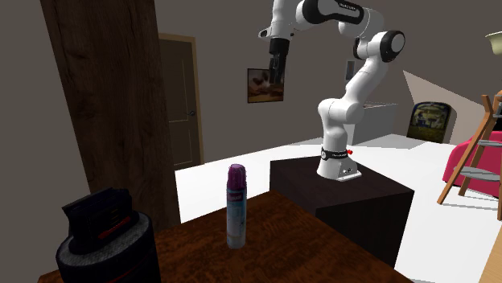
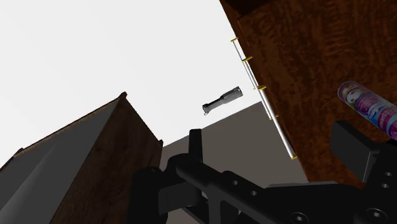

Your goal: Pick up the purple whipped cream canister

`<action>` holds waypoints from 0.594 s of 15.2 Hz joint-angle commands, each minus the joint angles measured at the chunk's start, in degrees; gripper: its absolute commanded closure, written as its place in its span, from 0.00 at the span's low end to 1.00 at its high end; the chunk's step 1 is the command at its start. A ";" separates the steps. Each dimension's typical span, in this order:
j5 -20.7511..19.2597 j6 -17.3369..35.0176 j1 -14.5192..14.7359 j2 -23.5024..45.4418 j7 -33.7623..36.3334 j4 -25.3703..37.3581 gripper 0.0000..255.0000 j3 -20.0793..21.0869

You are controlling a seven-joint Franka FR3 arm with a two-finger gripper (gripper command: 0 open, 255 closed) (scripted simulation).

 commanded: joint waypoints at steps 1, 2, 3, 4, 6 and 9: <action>0.00 0.00 0.00 0.00 0.00 0.00 0.00 0.00; 0.52 1.39 0.29 0.92 0.93 -0.37 0.00 0.90; 1.01 2.79 0.58 1.90 1.85 -0.68 0.00 1.80; 1.48 4.19 0.85 2.95 2.77 -0.91 0.00 2.71; 2.31 6.97 1.36 5.25 4.60 -1.16 0.00 4.53; 3.24 11.10 2.05 9.16 7.37 -0.98 0.00 7.24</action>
